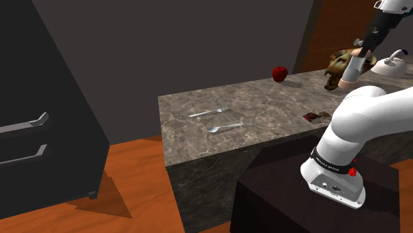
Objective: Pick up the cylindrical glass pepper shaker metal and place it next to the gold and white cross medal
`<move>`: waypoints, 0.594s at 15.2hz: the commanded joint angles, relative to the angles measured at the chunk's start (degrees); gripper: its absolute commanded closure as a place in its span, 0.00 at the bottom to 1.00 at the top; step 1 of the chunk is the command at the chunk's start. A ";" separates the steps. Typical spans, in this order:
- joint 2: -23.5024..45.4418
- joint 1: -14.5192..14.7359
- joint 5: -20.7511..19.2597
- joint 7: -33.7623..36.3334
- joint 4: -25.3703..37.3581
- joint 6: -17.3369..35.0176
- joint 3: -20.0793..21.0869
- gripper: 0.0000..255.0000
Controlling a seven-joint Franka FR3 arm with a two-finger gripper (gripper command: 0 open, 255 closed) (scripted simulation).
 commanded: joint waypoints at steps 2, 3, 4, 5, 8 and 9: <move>-0.58 -0.28 -0.90 0.42 -2.12 1.74 -0.99 1.00; -0.79 -0.40 -1.24 0.51 -2.82 2.32 -1.35 1.00; -0.98 -0.52 -1.59 0.60 -3.51 2.89 -1.73 1.00; -1.17 -0.64 -1.94 0.70 -4.19 3.46 -2.12 1.00; -1.68 -0.95 -3.03 0.97 -6.17 5.19 -3.35 1.00; -1.83 -1.04 -3.41 1.06 -6.81 5.77 -3.79 1.00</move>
